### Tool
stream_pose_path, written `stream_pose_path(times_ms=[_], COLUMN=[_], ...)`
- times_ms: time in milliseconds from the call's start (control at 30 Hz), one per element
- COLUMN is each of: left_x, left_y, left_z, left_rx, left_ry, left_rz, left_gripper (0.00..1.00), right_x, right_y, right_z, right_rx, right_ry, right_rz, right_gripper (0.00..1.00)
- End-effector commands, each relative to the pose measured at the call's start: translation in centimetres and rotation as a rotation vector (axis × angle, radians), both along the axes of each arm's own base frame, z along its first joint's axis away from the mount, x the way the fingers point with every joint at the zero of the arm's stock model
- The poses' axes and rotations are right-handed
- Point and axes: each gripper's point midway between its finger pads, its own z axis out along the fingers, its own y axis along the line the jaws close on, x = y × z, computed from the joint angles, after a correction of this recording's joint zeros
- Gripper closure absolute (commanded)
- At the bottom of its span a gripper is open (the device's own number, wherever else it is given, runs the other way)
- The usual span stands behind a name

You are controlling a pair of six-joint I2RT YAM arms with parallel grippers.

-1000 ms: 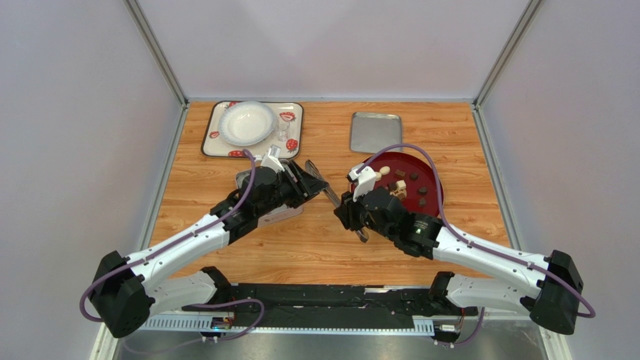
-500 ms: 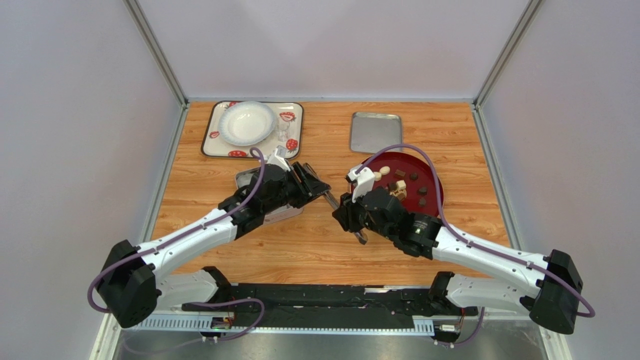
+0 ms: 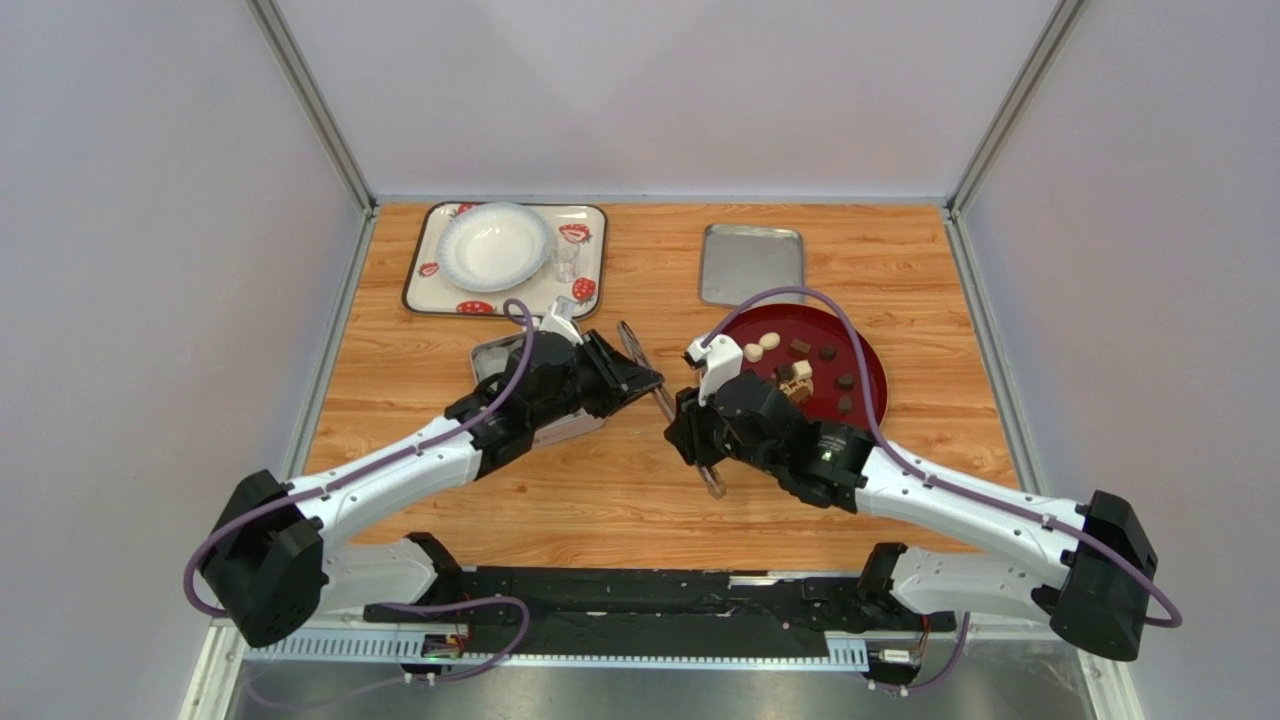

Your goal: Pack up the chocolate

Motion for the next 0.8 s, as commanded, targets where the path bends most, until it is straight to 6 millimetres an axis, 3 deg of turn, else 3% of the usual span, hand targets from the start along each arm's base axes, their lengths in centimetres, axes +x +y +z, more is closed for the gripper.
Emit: stream_pose_path(times_ms=[0, 300, 400, 600, 767], left_x=[-0.2, -0.5, -0.6, -0.6, -0.8], left_y=[-0.9, -0.7, -0.8, -1.2, -1.3], left_z=[1.0, -0.2, -0.2, 0.3, 0.4], left_rx=[-0.061, -0.048, -0.055, -0.079, -0.093], left_ry=[-0.005, 0.021, 0.016, 0.005, 0.019], left_rz=[-0.020, -0.021, -0.027, -0.039, -0.040], left_gripper=[0.81, 0.56, 0.53, 0.55, 0.76], right_x=[0.4, 0.4, 0.2, -0.3, -0.4], right_y=[1.6, 0.8, 0.9, 1.3, 1.4], right_z=[3.2, 4.8, 5.1, 5.1, 4.4], right_rx=[0.090, 0.147, 0.166, 0.181, 0.151], right_ry=[-0.026, -0.023, -0.016, 0.004, 0.029], right_rz=[0.014, -0.043, -0.039, -0.017, -0.010], right_gripper=[0.69, 0.73, 0.73, 0.73, 0.72])
